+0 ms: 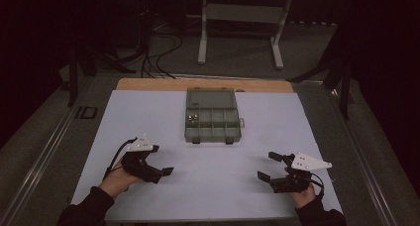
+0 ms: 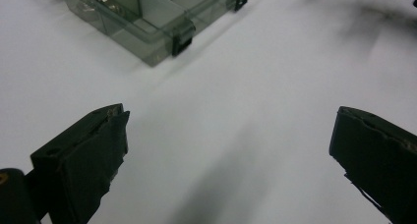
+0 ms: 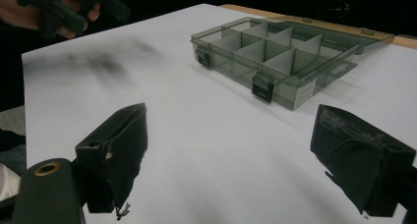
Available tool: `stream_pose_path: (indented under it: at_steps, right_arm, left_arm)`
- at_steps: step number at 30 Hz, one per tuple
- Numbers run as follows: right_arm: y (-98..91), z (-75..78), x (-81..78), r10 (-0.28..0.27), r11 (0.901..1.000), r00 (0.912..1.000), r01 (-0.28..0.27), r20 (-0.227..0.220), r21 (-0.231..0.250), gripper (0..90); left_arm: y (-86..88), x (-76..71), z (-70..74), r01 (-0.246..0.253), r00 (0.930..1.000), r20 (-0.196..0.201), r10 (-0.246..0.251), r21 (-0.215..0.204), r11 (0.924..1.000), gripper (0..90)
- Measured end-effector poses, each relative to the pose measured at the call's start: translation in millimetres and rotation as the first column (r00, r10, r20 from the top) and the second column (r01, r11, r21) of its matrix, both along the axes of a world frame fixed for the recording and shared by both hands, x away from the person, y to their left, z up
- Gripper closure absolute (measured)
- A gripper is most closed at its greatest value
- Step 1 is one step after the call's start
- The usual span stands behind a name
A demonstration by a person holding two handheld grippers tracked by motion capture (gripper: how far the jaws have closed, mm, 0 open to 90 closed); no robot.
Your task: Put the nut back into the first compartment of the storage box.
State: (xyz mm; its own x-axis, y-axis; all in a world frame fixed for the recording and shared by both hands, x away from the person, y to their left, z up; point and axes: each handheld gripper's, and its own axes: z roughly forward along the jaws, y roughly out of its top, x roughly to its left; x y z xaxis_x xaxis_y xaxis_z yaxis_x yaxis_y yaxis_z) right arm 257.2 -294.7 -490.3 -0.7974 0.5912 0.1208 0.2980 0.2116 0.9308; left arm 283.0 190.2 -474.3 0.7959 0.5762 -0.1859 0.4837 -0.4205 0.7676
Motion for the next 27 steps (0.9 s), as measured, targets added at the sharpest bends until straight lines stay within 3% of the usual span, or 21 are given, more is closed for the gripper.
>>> stream_pose_path:
  at_steps: [6, 10, 15, 17, 23, 27]
  right_arm:
    - [1.1, 0.1, -0.7, 0.003, 0.9999, 1.0, -0.003, 0.004, -0.012, 14.2]
    - [1.1, 0.1, -0.6, 0.003, 0.9999, 1.0, -0.003, 0.004, -0.012, 14.1]
    - [1.0, -0.1, -0.5, 0.002, 0.9999, 1.0, -0.002, 0.003, -0.013, 14.1]
    - [0.9, 0.0, -0.6, 0.002, 0.9999, 1.0, -0.002, 0.002, -0.012, 14.2]
    - [1.1, -0.4, -0.3, 0.001, 0.9998, 1.0, -0.001, 0.004, -0.018, 14.2]
    - [1.0, 0.3, -1.1, 0.001, 0.9998, 1.0, -0.001, 0.008, -0.02, 14.2]
  left_arm:
    - [18.2, -16.3, -13.3, -0.014, 0.9998, -0.014, 0.013, -0.041, 0.9991, 1.3]
    - [25.0, -25.6, -22.4, 0.003, 0.9999, -0.017, -0.004, -0.037, 0.9993, 1.3]
    - [33.0, -35.4, -29.4, 0.002, 0.9999, -0.01, -0.001, 0.025, 0.9997, 1.3]
    - [38.4, -39.3, -30.1, -0.023, 0.9997, 0.008, 0.023, 0.053, 0.9983, 1.2]
    - [52.5, -44.1, -29.9, -0.067, 0.9977, 0.006, 0.068, -0.011, 0.9977, 1.3]
    - [51.2, -43.8, -31.6, -0.074, 0.9973, 0.001, 0.074, -0.003, 0.9973, 1.3]
